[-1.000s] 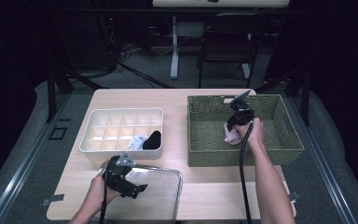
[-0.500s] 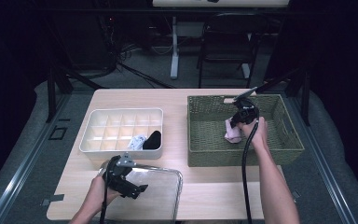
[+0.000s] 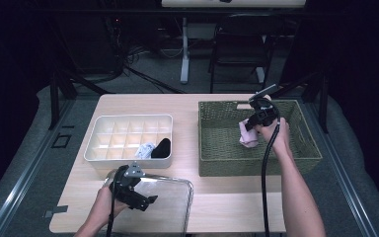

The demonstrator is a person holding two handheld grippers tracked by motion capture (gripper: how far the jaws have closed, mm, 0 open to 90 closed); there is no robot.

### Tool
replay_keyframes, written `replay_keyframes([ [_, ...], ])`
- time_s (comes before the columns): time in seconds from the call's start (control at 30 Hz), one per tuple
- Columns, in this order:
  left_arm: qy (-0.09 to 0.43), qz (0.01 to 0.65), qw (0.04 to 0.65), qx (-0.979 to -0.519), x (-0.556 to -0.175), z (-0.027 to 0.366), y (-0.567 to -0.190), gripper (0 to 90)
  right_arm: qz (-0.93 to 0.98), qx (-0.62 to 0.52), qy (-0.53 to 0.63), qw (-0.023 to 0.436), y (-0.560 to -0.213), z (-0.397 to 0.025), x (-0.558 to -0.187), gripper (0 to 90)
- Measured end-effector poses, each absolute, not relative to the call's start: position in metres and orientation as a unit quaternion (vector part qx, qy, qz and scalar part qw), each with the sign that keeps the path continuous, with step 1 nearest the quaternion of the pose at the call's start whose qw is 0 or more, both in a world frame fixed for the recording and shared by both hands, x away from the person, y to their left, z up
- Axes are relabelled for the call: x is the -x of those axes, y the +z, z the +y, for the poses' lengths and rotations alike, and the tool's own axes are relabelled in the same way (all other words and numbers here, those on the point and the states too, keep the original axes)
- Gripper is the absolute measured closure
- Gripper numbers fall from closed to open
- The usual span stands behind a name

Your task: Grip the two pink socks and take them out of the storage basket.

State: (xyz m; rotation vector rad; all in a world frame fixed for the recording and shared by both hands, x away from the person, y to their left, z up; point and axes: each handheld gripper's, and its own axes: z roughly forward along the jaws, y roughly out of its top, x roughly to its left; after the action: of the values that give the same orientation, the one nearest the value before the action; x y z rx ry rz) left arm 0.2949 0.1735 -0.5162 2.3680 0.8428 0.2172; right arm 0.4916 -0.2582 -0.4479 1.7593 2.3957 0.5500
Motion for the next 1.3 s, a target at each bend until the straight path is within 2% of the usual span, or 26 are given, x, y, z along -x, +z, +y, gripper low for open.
replay_keyframes([
  [0.53,0.087,0.312,0.307,-0.895,-0.293,0.169,-0.515,0.0,0.829,-0.522,0.185,0.074,-0.398,-0.229,-0.475,78.1],
  [1.3,0.085,0.309,0.304,-0.897,-0.293,0.167,-0.517,0.0,0.869,-0.454,0.183,0.073,-0.362,-0.194,-0.443,77.8],
])
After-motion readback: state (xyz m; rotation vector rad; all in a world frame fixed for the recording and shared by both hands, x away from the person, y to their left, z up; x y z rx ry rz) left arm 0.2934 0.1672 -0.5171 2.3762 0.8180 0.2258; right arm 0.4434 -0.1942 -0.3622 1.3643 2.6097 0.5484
